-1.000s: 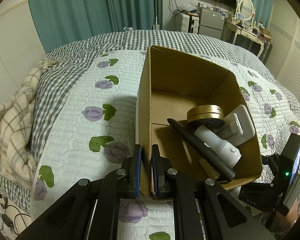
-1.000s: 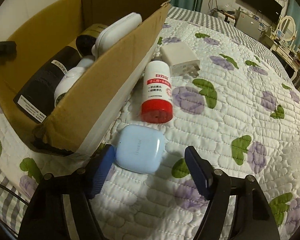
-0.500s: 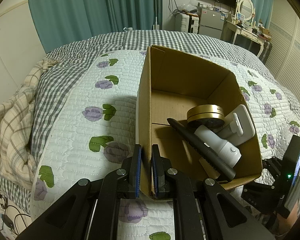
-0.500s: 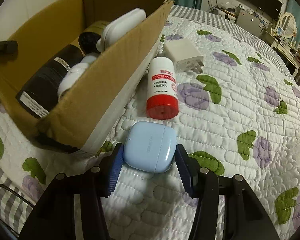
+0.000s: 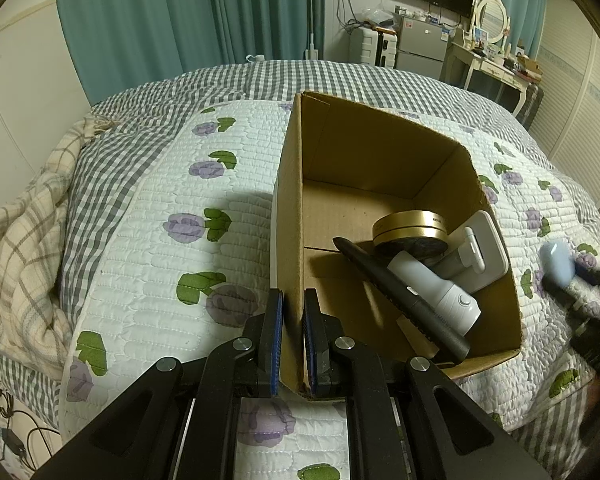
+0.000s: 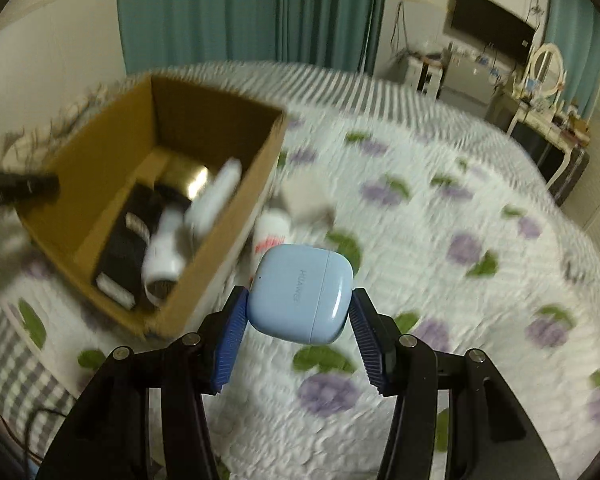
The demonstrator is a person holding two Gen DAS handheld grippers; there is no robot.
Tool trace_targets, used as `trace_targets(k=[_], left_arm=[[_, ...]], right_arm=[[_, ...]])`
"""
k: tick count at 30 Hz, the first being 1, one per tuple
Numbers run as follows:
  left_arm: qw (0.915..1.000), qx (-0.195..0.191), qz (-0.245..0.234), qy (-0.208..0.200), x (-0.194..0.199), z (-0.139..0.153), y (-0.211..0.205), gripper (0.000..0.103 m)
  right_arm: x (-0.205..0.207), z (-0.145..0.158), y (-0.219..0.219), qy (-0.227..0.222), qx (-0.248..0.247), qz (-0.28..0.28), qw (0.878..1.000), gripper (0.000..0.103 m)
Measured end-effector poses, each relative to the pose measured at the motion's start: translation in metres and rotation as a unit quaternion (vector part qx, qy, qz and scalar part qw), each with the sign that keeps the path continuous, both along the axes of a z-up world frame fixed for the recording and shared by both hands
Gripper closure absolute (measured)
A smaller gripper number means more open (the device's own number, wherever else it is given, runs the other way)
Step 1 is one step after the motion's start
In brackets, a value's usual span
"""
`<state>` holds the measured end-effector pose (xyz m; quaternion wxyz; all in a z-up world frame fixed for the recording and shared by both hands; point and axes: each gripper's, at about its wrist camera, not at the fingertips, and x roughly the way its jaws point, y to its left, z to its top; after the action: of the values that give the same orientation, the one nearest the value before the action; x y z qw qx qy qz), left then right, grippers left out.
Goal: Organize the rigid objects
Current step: 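Carry the blue earbud case into the box and release it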
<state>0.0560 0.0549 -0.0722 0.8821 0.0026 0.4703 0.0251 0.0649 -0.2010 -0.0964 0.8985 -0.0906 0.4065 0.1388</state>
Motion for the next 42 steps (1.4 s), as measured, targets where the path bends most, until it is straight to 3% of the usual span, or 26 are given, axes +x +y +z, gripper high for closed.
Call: trace_targets(k=[5,11,16,22,31,33,35,42], left_arm=[[1.0000,0.004,0.002,-0.002,0.000,0.000,0.000,0.093],[1.0000,0.004,0.002,-0.002,0.000,0.000,0.000,0.093],[1.0000,0.003,0.002,-0.002,0.000,-0.001,-0.001,0.093],[1.0000,-0.002,0.001,-0.001,0.001,-0.001,-0.001,0.093],[1.0000,0.001,0.001,-0.001,0.003,-0.002,-0.001,0.094],[1.0000,0.001,0.002,0.000,0.004,-0.002,0.001,0.094],[1.0000,0.002,0.002,0.000,0.004,-0.002,0.000,0.093],[1.0000,0.007,0.002,0.001,0.004,-0.003,-0.001,0.093]], right_arm=[[0.011,0.046,0.011,-0.043,0.014,0.027,0.999,0.051],[0.030,0.070,0.047,-0.062,0.027,0.070,0.995,0.051],[0.062,0.058,0.077,-0.046,0.021,0.088,0.995,0.051],[0.094,0.022,0.100,-0.017,-0.004,0.079,0.997,0.051],[0.094,0.016,0.102,-0.023,-0.011,0.081,0.996,0.051],[0.092,0.018,0.101,-0.027,-0.017,0.081,0.996,0.045],[0.088,0.024,0.098,-0.040,-0.024,0.073,0.996,0.032],[0.068,0.059,0.070,-0.075,-0.024,0.064,0.995,0.025]])
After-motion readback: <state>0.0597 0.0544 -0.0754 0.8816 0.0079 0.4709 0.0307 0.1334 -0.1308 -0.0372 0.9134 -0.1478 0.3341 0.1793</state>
